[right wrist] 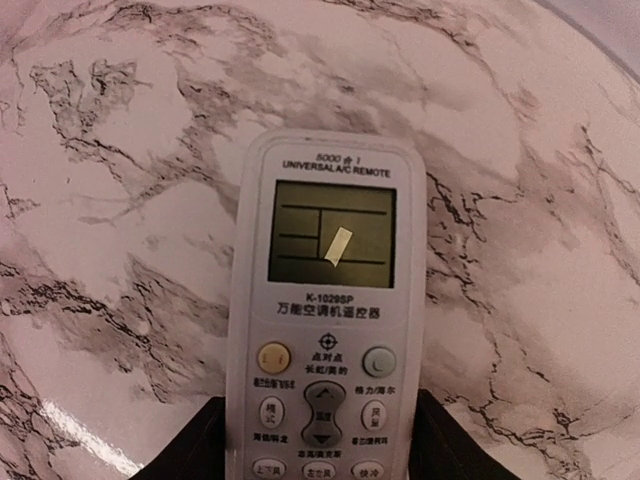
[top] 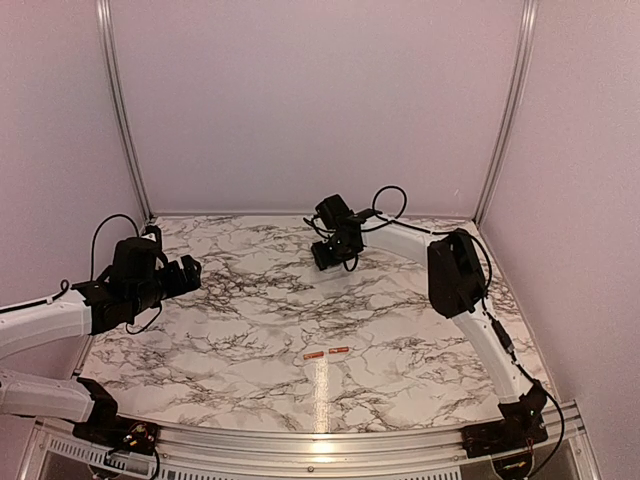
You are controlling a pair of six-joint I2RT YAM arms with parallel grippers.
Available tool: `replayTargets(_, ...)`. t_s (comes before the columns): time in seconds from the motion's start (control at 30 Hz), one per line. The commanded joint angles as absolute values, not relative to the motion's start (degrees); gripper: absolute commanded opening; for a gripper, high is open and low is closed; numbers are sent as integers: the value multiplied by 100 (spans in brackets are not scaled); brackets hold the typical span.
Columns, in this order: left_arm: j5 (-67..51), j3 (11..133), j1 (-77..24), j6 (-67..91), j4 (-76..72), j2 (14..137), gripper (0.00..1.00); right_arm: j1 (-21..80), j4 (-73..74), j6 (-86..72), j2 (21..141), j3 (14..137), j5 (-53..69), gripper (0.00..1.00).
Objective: Load the batteries into the remote control
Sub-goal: Move the remote control to the center of the board.
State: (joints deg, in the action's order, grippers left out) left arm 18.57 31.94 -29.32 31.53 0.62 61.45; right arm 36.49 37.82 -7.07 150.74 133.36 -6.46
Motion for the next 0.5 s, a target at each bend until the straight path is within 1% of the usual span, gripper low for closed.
replayTargets(0.0,1950,3102,-2944,3137,-111,6096,99,3680,4003,-667,15116,13434,-659,54)
replayTargets(0.17,1813,3089,-2949,3167,-182,6155,99,3682,3830,-592,14473,12631,-446,43)
replayTargets(0.47,1498,3145,-2954,3142,-154,6208,99,3680,3723,-331,12981,10713,-404,41)
